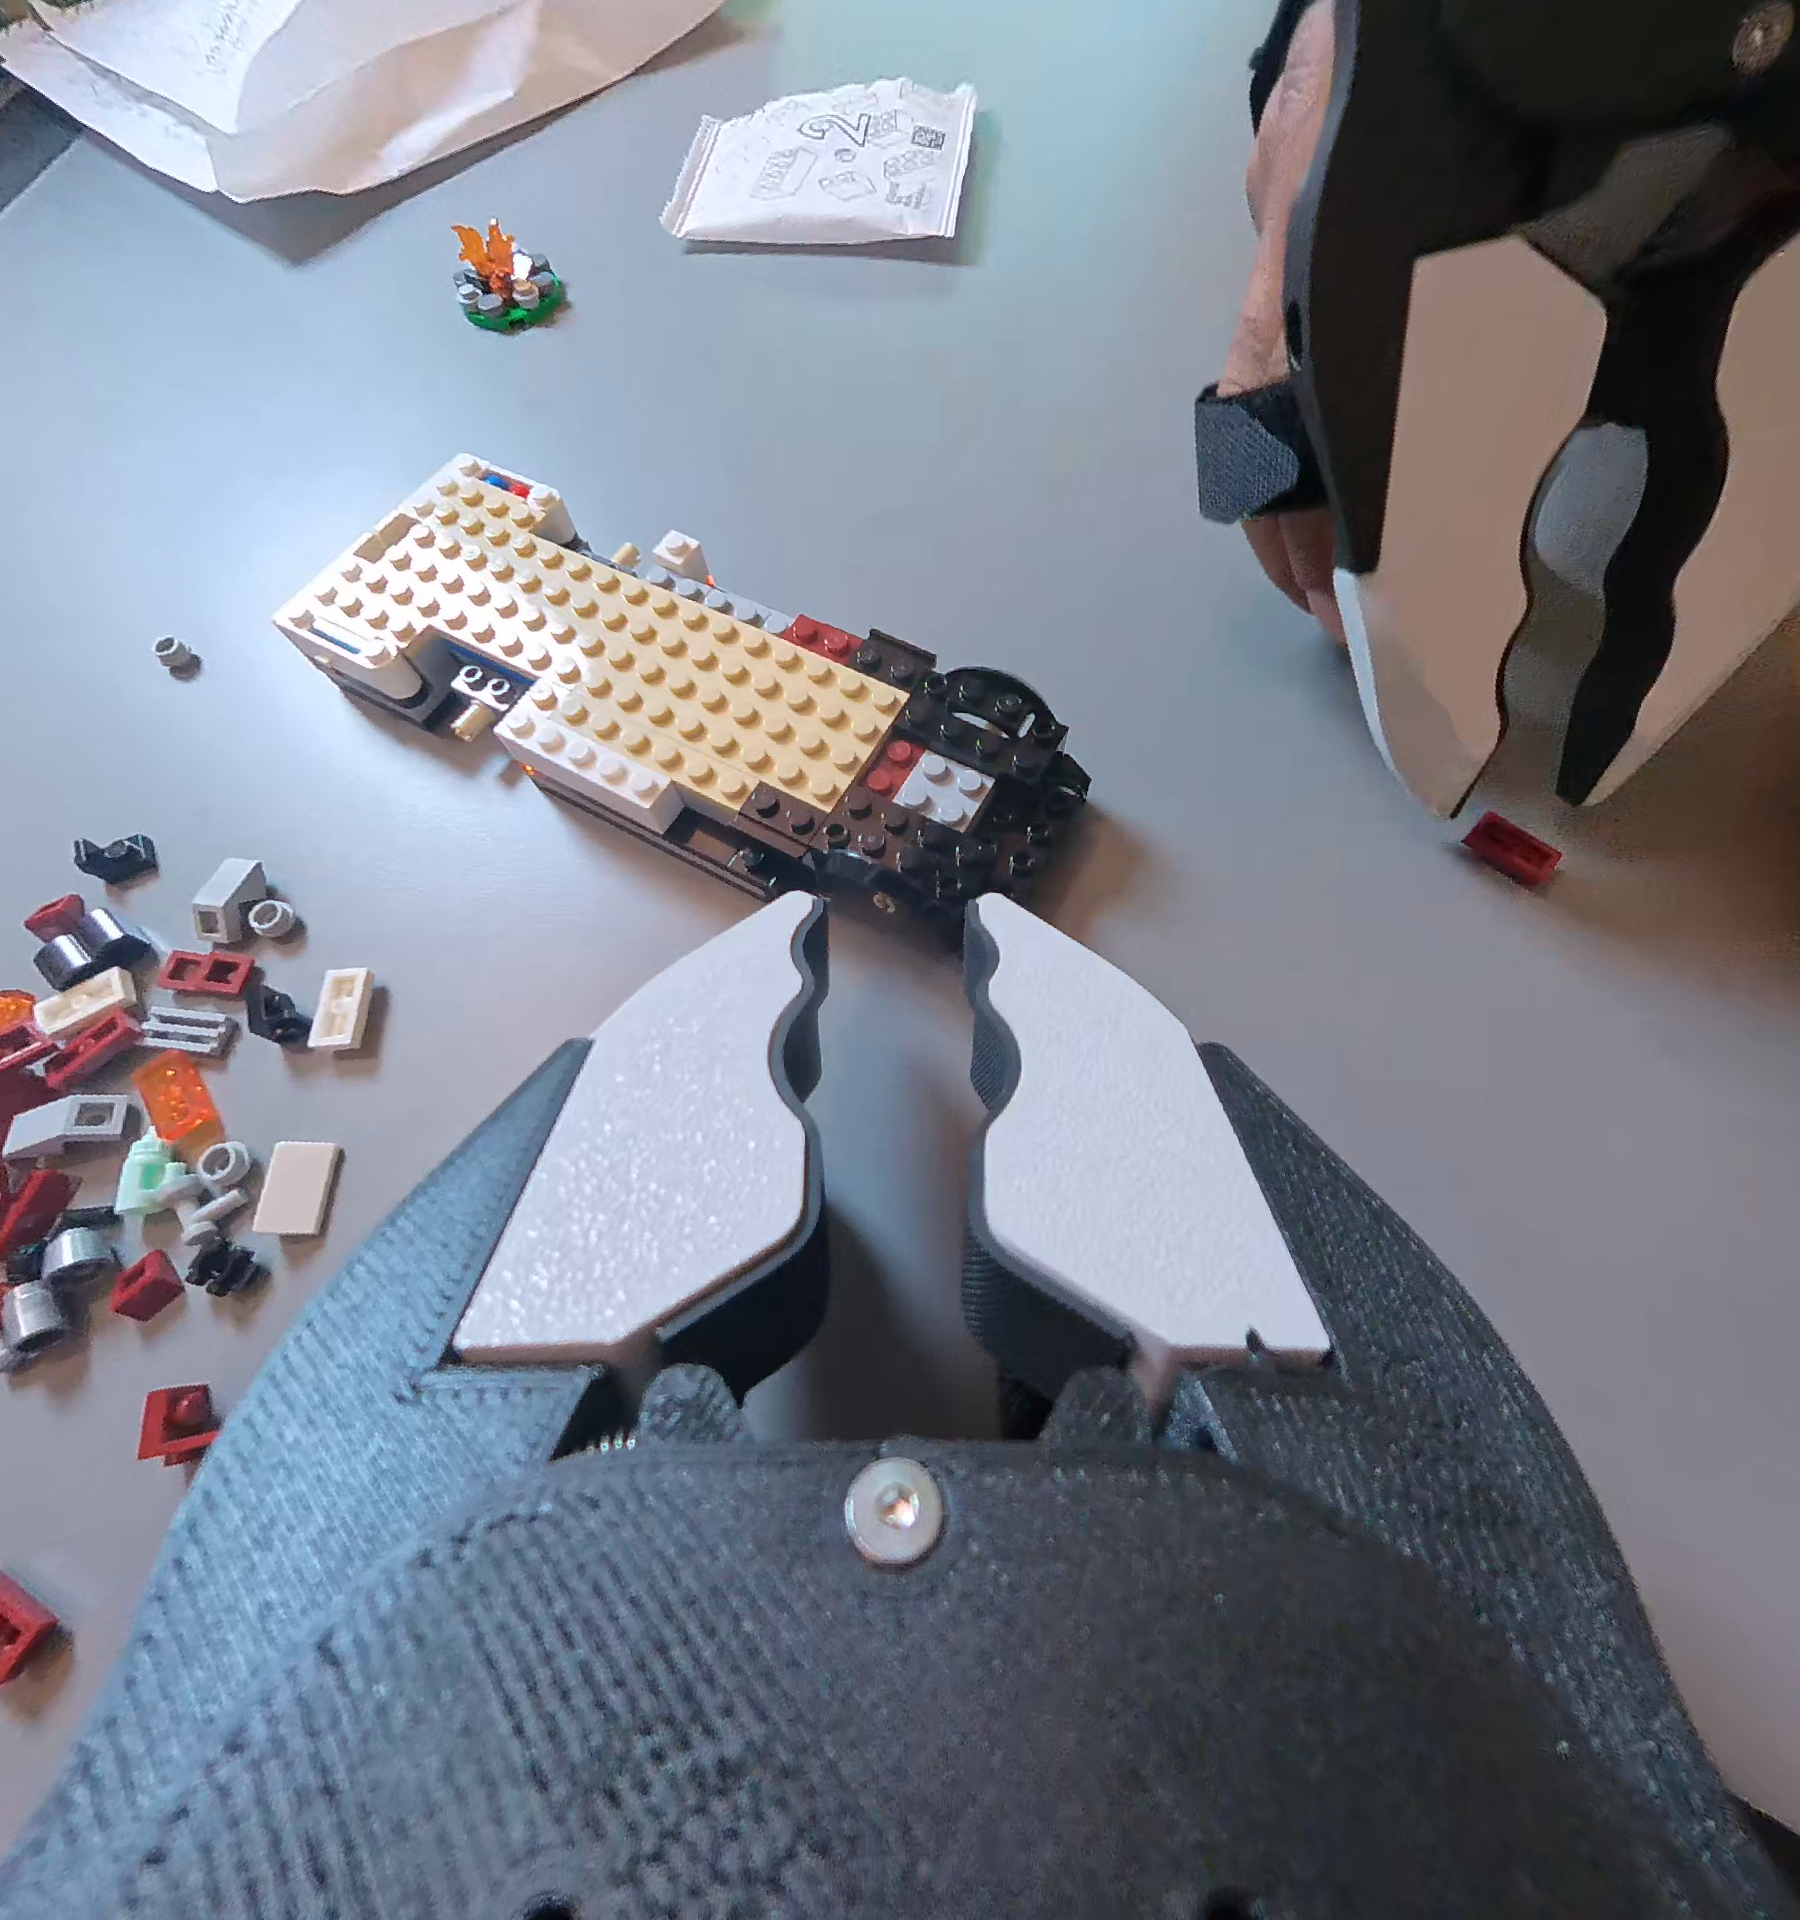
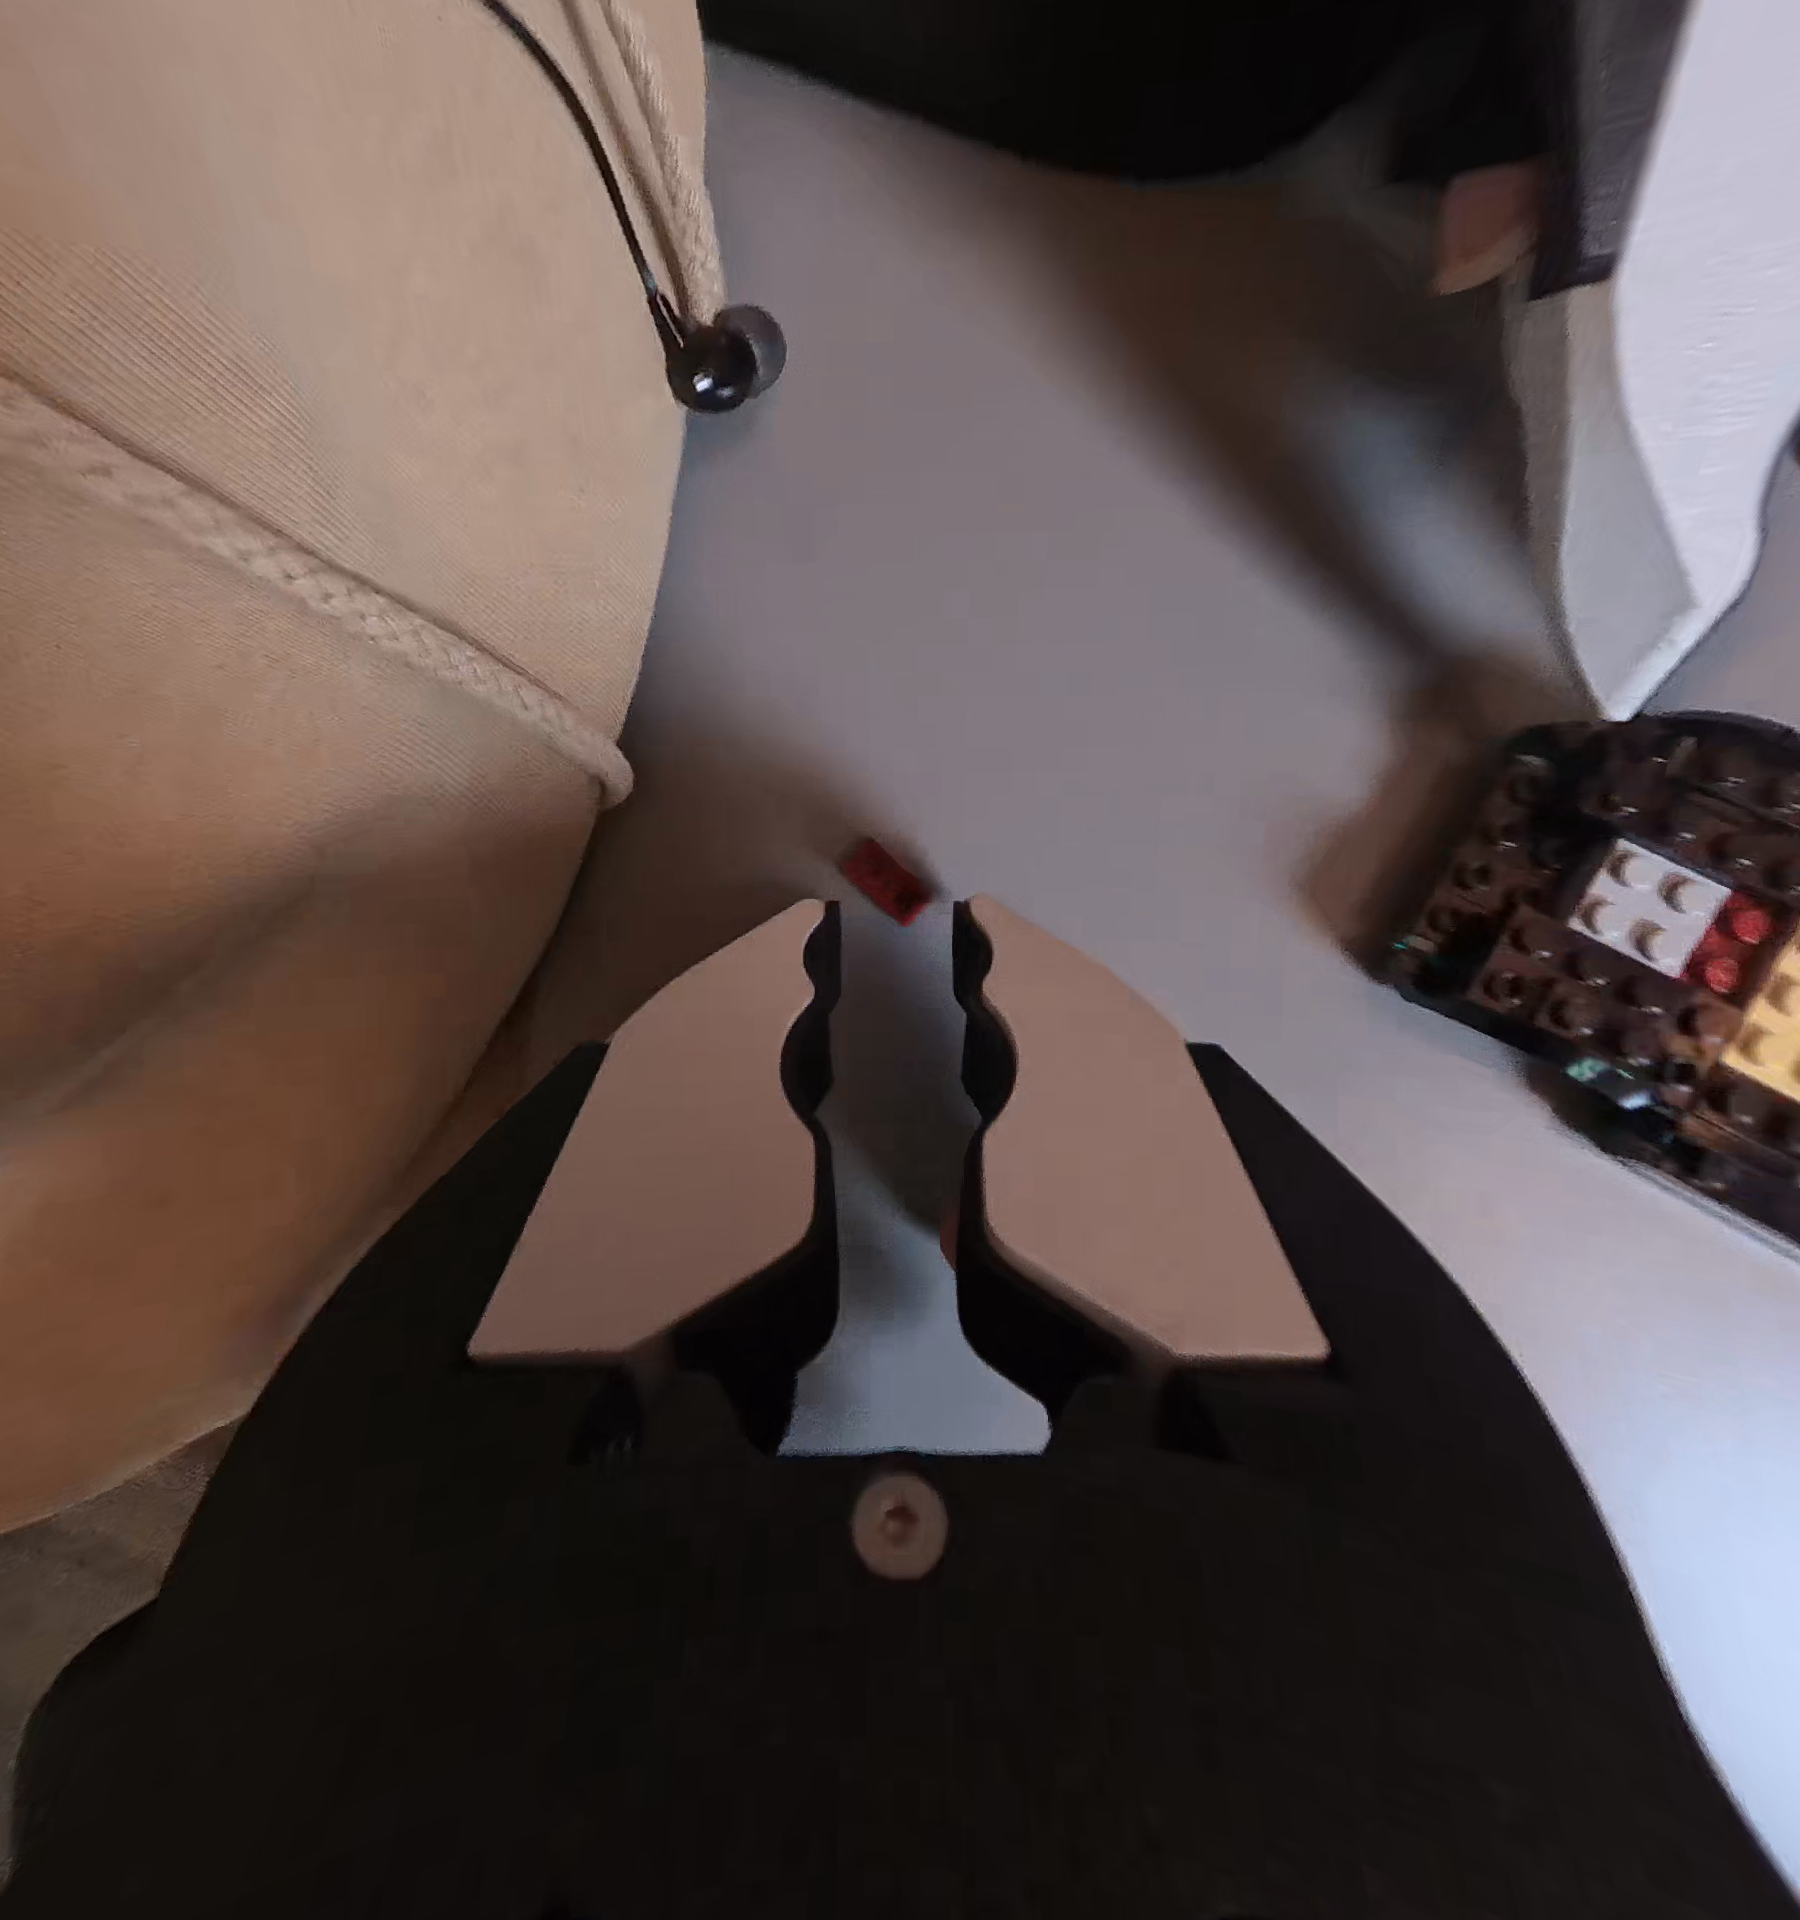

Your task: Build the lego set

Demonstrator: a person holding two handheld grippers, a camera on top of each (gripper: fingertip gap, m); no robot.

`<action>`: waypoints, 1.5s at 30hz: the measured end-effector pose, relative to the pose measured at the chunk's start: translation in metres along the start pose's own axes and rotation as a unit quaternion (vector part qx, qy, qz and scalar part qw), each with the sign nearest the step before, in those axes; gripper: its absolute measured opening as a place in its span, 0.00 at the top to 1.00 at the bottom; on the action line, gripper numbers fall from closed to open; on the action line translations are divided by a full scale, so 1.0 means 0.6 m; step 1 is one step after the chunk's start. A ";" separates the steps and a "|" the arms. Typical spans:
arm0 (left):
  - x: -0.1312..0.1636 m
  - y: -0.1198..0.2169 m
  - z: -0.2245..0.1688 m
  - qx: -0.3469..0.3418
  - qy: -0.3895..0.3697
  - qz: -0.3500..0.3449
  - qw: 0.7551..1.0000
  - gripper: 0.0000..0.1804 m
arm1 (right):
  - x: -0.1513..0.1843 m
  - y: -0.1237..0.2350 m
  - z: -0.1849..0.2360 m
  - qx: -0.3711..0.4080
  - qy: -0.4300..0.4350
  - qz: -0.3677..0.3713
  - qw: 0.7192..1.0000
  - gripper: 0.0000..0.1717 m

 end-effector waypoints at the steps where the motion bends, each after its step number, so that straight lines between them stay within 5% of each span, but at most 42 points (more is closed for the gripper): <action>1: 0.000 0.000 -0.001 -0.001 -0.002 0.001 1.000 0.87 | -0.003 -0.005 0.002 0.002 0.010 0.008 1.000 0.88; 9: -0.002 0.012 -0.016 0.004 -0.050 -0.017 0.999 0.87 | -0.013 -0.009 -0.009 -0.001 0.021 0.033 0.999 0.95; 17: -0.028 0.039 -0.093 0.023 -0.224 -0.114 0.968 0.86 | -0.006 0.044 -0.064 -0.123 -0.151 -0.161 0.967 0.95; 28: -0.033 0.042 -0.122 -0.031 -0.305 -0.123 0.944 0.97 | -0.016 0.049 -0.084 -0.180 -0.178 -0.210 0.944 0.95; 31: -0.035 0.044 -0.112 -0.010 -0.257 -0.130 0.958 0.97 | -0.013 0.058 -0.084 -0.152 -0.173 -0.231 0.945 0.95; 35: -0.043 0.053 -0.069 0.095 -0.062 -0.157 0.981 0.98 | -0.005 0.083 -0.066 0.021 -0.095 -0.254 0.962 0.92; 39: -0.039 0.048 -0.030 0.220 0.129 -0.168 0.952 0.98 | -0.012 0.092 -0.029 0.192 0.000 -0.260 0.946 0.92; 45: -0.036 0.033 -0.019 0.312 0.234 -0.158 0.907 0.98 | -0.031 0.077 -0.011 0.286 0.069 -0.219 0.930 0.92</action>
Point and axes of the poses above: each gripper's, where its closed fingertips meet, y back along the fingers, x out of its underside, z = x × y across the jaws, the point moved 10 cm from there along y, back along the fingers, and after that the axes turned 7 degrees about z, right-handed, at the moved point
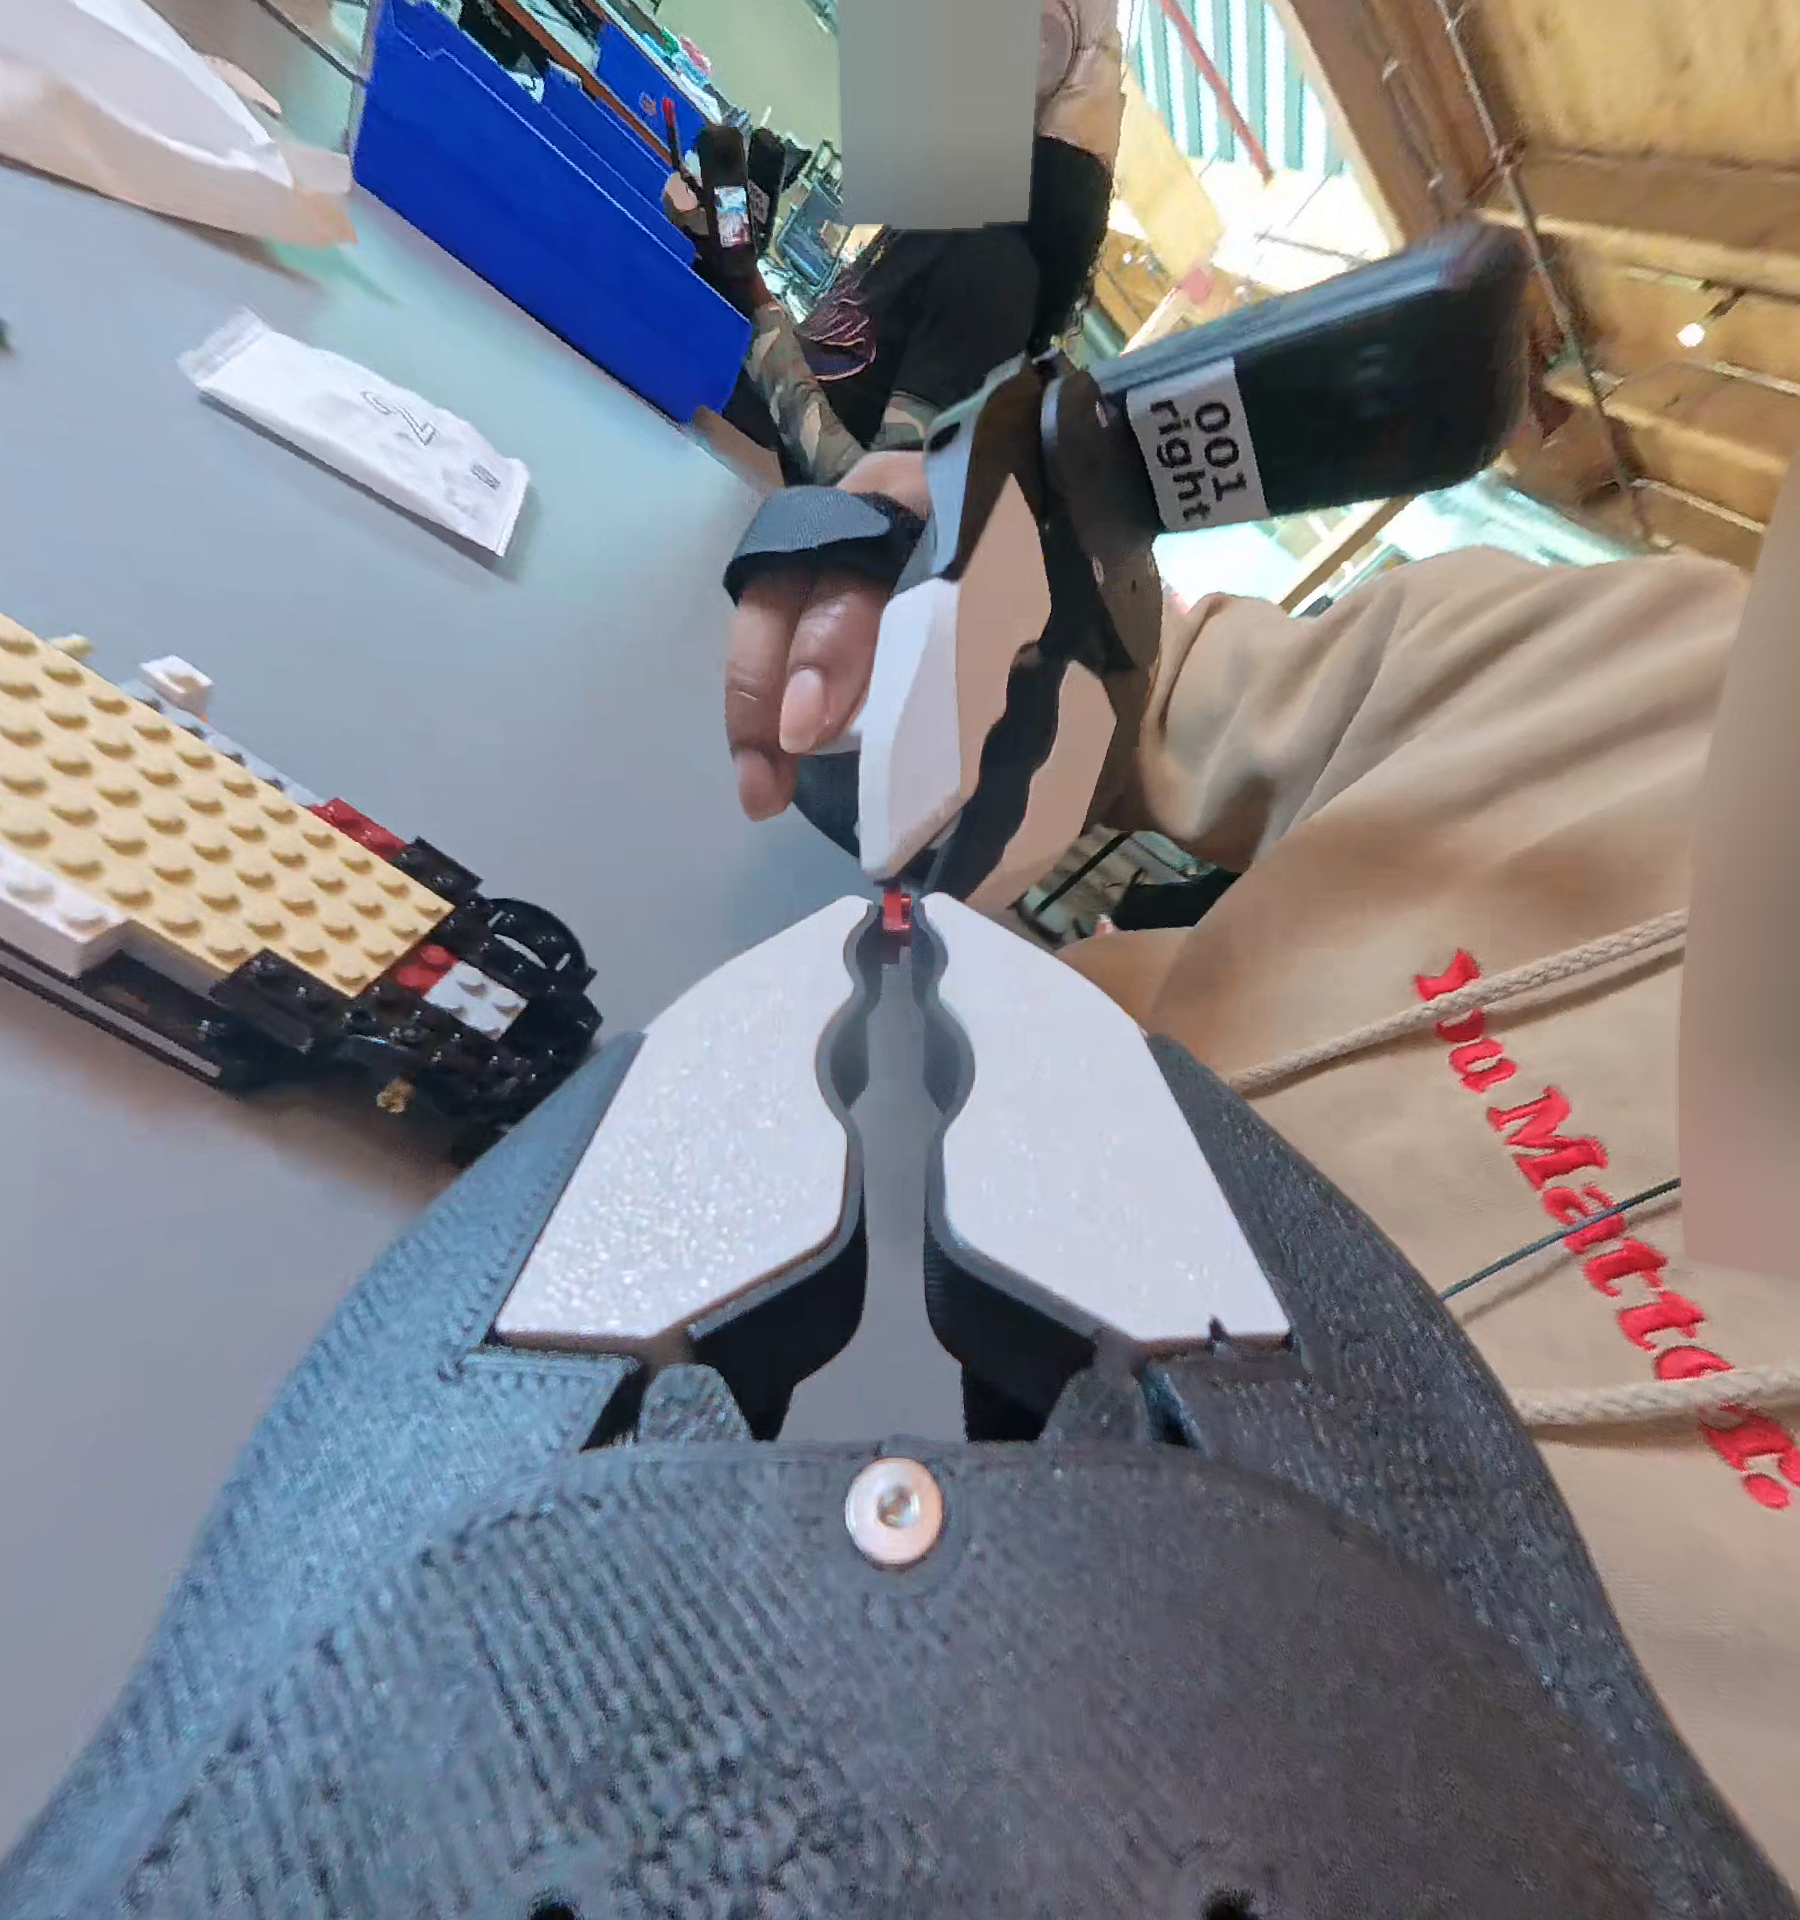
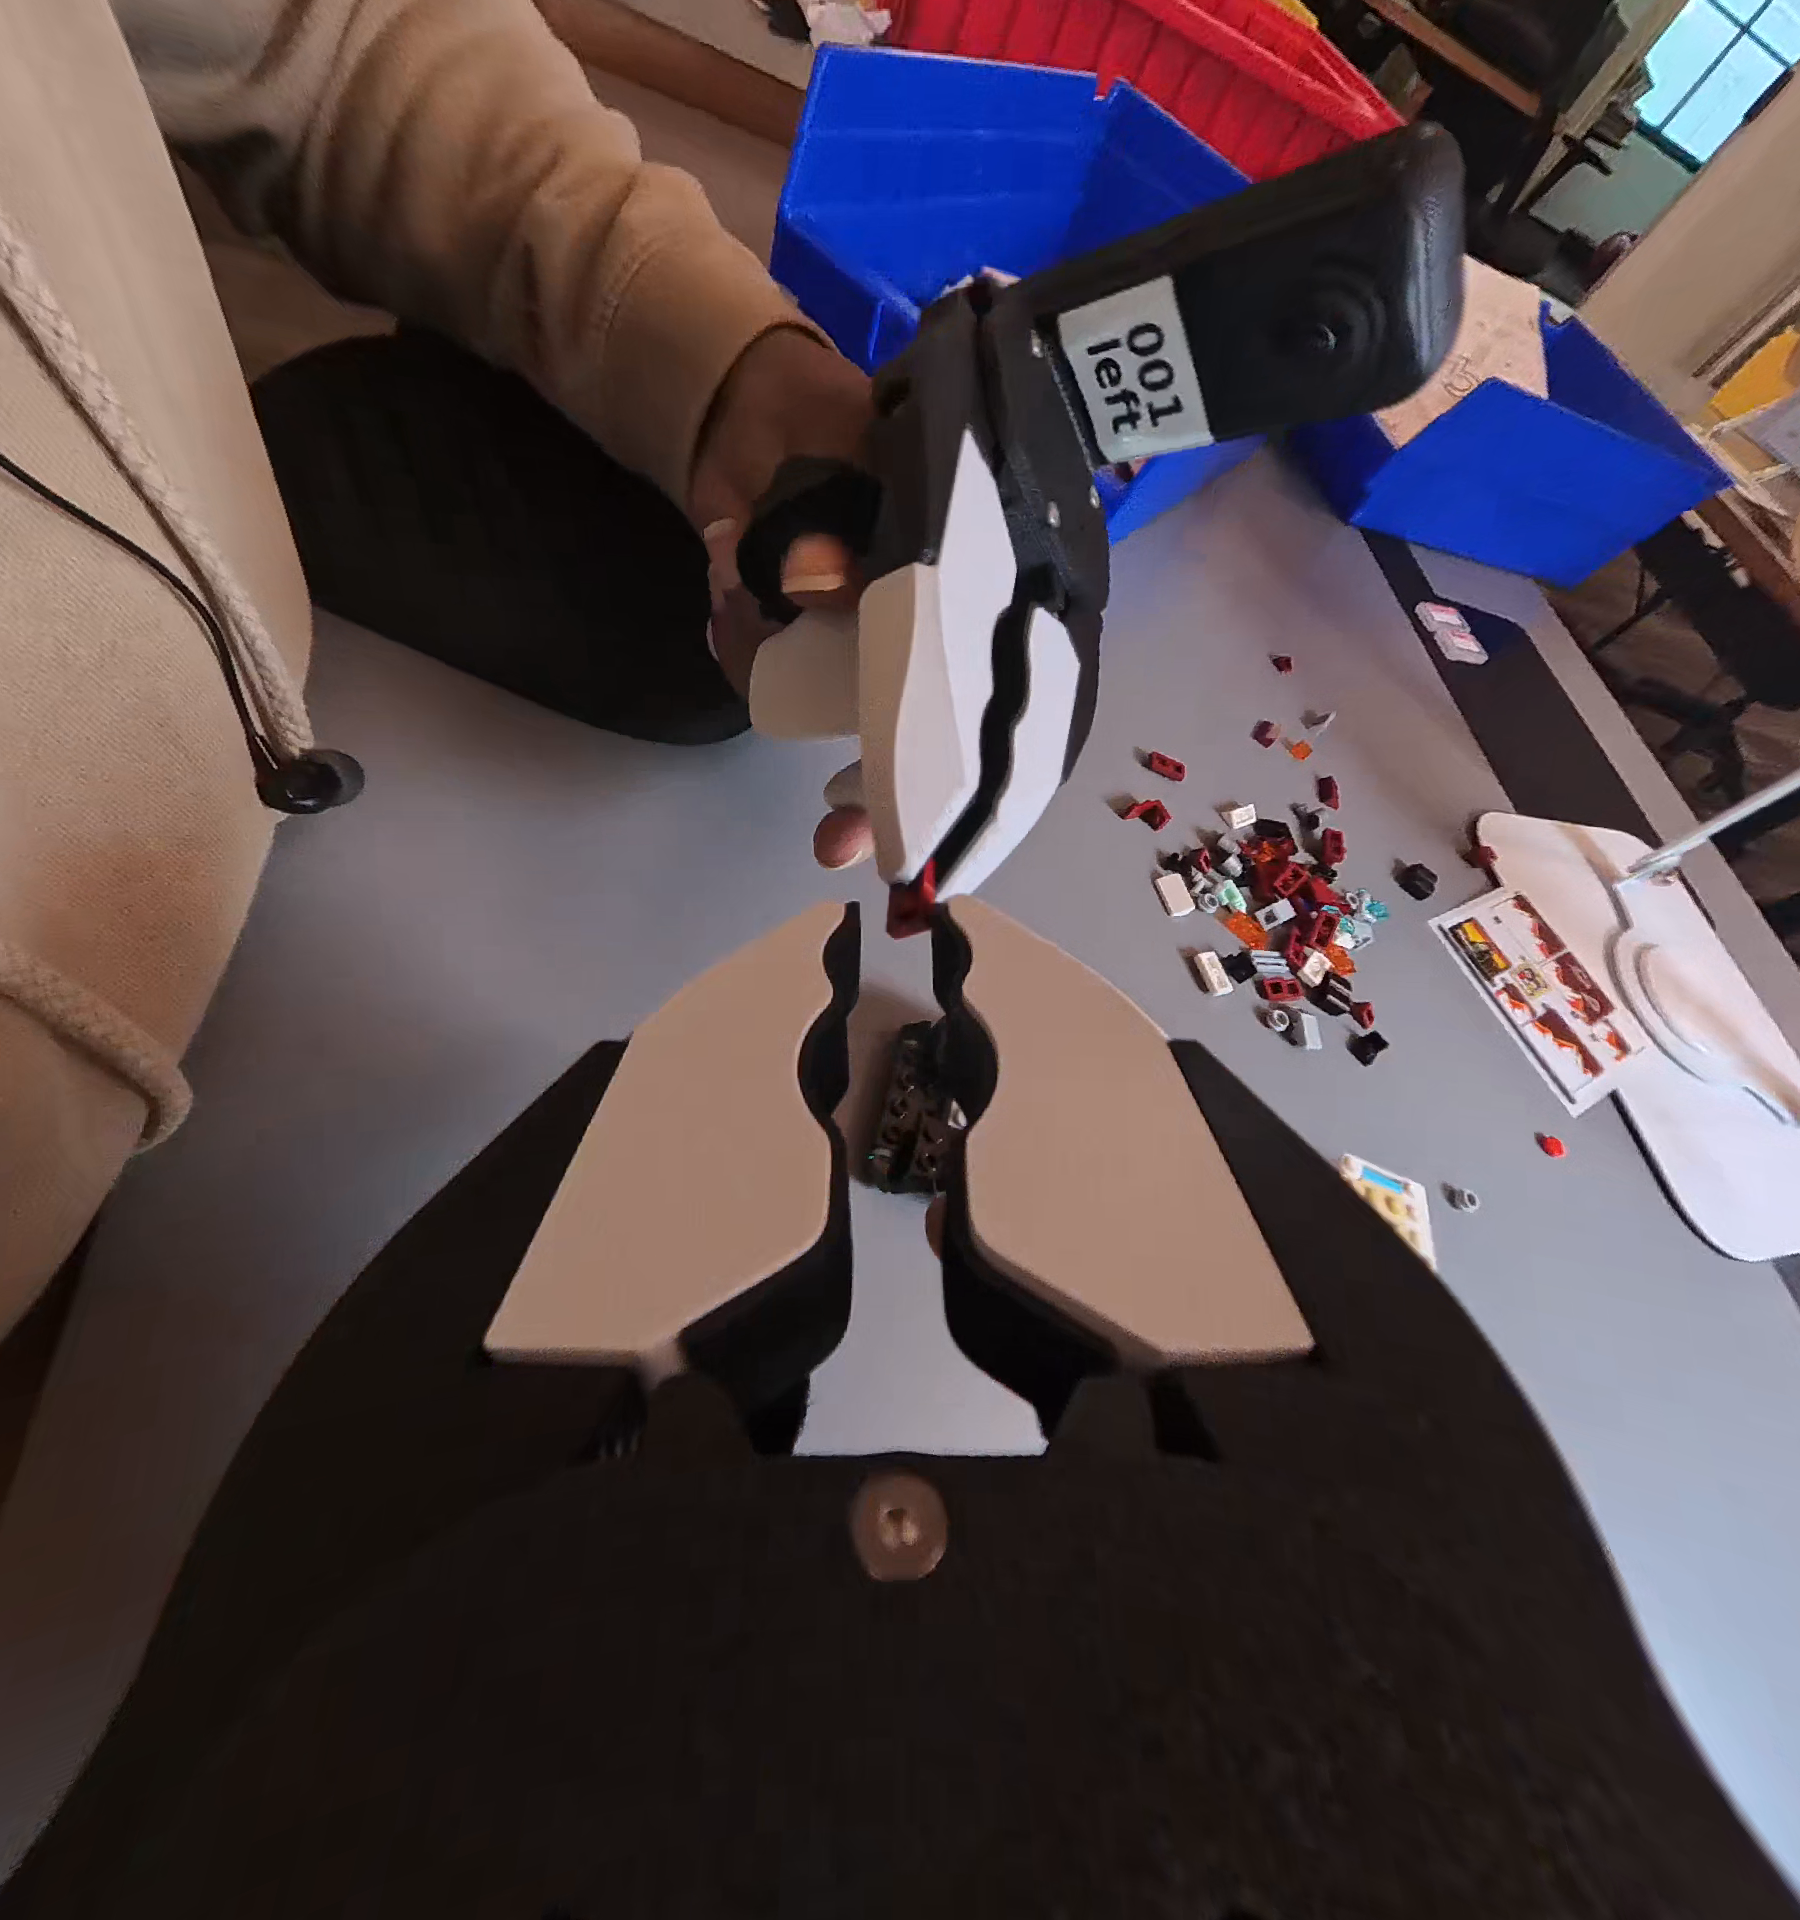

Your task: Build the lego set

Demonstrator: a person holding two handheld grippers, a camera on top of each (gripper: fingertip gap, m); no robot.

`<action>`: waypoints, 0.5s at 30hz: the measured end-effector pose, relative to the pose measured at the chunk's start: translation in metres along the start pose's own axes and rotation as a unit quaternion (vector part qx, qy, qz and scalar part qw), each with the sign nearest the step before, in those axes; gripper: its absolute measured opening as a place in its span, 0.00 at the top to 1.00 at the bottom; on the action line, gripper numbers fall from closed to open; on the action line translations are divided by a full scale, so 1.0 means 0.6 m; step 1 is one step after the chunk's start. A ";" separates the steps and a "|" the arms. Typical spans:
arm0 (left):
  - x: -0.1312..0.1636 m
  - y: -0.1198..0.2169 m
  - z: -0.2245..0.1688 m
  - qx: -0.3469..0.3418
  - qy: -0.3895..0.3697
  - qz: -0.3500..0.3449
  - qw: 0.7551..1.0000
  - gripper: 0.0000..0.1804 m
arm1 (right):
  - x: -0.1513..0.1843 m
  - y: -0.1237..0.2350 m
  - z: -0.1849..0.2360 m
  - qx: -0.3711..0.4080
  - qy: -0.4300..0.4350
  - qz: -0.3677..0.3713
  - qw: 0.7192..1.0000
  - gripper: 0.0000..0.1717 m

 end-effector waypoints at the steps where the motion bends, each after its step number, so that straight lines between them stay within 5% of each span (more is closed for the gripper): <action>1: 0.001 -0.001 0.002 0.004 0.008 0.003 1.000 0.98 | -0.001 -0.003 0.001 0.005 0.008 0.002 1.000 0.93; 7: 0.002 0.002 0.012 -0.018 0.028 -0.003 0.999 0.97 | 0.004 -0.011 -0.005 0.014 -0.003 0.027 1.000 0.96; 15: 0.006 0.014 0.024 -0.172 -0.077 0.044 0.981 0.90 | 0.071 -0.029 -0.030 -0.019 -0.159 0.142 0.977 0.96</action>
Point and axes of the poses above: each gripper's, where its closed fingertips meet, y back along the fingers, x out of its underside, z = x × y across the jaws, the point moved 10 cm from there along y, back along the fingers, and after that the axes turned 7 degrees about z, right-handed, at the moved point
